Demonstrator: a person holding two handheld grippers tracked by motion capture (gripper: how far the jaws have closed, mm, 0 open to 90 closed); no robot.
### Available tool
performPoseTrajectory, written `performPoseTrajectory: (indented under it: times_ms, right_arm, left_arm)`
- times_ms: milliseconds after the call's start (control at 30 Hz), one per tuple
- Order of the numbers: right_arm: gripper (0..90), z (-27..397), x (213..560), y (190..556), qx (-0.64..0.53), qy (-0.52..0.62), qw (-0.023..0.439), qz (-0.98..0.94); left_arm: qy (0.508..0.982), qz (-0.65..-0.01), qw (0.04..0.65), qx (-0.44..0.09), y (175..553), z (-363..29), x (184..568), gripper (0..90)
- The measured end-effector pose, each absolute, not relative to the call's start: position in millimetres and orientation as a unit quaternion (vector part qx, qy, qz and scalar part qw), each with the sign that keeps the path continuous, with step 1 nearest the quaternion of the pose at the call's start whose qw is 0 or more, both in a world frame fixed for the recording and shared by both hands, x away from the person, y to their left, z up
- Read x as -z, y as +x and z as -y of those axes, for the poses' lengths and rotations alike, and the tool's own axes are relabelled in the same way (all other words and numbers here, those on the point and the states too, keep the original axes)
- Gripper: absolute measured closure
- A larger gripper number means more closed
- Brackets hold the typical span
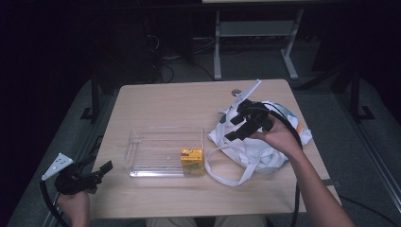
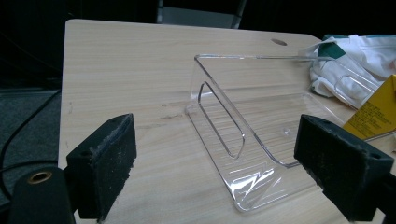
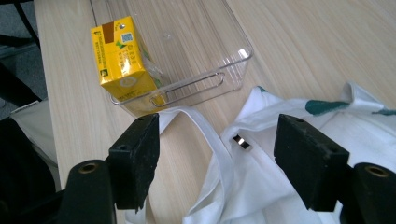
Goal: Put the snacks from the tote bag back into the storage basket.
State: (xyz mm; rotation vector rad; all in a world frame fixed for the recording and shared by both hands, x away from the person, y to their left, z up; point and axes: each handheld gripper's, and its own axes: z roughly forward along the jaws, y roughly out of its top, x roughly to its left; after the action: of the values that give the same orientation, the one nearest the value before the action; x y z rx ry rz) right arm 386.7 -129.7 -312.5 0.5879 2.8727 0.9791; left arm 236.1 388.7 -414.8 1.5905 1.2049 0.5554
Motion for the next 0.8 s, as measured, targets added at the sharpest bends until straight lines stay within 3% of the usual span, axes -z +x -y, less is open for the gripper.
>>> performPoseTrajectory:
  times_ms: [800]
  right_arm:
    - [30.4,177,325,379,-0.318,0.241,0.035,-0.916]
  left_arm:
    - [0.662,-0.499,0.509,-0.23,236,-388,415,12.6]
